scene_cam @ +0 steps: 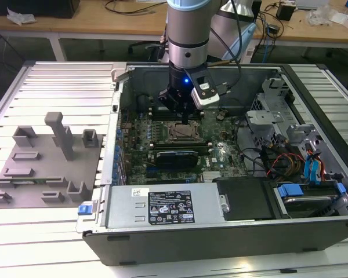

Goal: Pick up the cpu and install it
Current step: 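Install the second cpu locking lever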

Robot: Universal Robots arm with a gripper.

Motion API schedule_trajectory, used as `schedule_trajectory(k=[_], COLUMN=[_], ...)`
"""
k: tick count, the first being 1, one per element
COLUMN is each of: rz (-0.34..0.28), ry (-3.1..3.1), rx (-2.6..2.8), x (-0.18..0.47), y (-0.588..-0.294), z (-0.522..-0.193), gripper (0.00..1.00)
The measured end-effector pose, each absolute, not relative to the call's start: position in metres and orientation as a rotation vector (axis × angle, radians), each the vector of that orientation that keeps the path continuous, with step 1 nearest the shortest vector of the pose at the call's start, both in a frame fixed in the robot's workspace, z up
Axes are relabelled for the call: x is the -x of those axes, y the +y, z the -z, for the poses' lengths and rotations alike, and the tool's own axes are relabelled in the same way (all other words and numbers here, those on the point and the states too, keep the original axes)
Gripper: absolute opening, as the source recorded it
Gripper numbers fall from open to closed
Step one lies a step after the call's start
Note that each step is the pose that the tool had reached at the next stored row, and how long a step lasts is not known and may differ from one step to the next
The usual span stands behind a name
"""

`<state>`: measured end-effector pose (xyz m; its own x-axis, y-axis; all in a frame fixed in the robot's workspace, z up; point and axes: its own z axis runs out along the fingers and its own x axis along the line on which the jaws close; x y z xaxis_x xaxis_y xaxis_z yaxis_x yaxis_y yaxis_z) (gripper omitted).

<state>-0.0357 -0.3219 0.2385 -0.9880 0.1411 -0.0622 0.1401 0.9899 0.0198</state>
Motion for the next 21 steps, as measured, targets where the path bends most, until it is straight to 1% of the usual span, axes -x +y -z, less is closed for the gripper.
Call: schedule_trajectory(k=[6, 12, 21], rz=[-0.024, -0.024, -0.024], ry=[3.070, 3.070, 3.070], rx=[-0.217, -0.217, -0.217], x=[0.036, 0.036, 0.036], y=[-0.324, -0.333, -0.359], z=[-0.239, -0.239, -0.239], gripper=[0.11, 0.11, 0.11])
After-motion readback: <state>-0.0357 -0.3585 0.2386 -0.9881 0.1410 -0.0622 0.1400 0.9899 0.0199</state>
